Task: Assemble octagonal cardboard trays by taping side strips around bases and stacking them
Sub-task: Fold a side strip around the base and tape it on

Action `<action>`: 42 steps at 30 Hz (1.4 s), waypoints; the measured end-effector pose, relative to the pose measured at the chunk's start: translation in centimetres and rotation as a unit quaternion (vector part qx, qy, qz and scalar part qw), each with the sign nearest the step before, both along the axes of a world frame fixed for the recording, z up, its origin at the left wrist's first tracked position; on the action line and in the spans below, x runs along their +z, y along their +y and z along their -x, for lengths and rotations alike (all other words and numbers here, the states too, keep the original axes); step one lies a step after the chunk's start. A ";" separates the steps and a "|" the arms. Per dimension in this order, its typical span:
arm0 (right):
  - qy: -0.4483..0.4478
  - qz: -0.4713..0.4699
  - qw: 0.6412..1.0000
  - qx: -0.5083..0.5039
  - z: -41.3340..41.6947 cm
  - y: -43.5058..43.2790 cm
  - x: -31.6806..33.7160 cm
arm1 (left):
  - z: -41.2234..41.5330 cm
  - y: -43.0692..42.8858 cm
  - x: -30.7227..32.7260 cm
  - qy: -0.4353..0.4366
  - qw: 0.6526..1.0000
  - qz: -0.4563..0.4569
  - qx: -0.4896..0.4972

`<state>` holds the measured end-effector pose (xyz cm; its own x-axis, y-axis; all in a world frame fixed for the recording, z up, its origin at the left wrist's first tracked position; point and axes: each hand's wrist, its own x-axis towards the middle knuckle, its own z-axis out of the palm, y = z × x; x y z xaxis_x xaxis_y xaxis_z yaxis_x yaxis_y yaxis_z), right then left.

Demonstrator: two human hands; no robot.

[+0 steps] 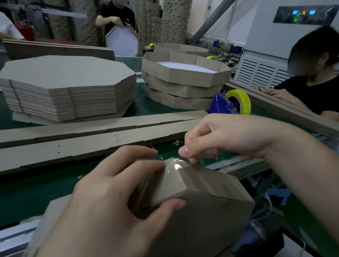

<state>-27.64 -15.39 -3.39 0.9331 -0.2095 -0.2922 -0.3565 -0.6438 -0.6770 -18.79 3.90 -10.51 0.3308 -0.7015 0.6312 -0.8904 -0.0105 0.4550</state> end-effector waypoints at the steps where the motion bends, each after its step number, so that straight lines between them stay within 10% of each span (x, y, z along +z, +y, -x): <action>1: -0.005 0.003 1.000 -0.002 0.1 0.1 0.2 | 0.0 -0.1 0.0 -0.002 1.000 0.000 0.000; 28: 0.084 0.018 0.996 0.006 0.8 -0.6 -0.7 | 0.5 0.1 -0.3 -0.045 0.998 -0.042 -0.014; 34: 0.127 0.141 0.981 -0.035 1.2 -0.9 -2.1 | 0.1 0.3 -0.2 -0.075 0.994 -0.075 -0.008; 42: -0.057 0.037 0.998 -0.014 3.8 -2.2 -3.9 | -0.3 0.4 -0.3 -0.159 0.976 -0.147 0.012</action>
<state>-31.41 -17.57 -7.32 0.9529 -0.2534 -0.1668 -0.2984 -0.6836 -0.6661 -18.50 4.30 -10.78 0.1699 -0.8619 0.4778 -0.9840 -0.1219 0.1301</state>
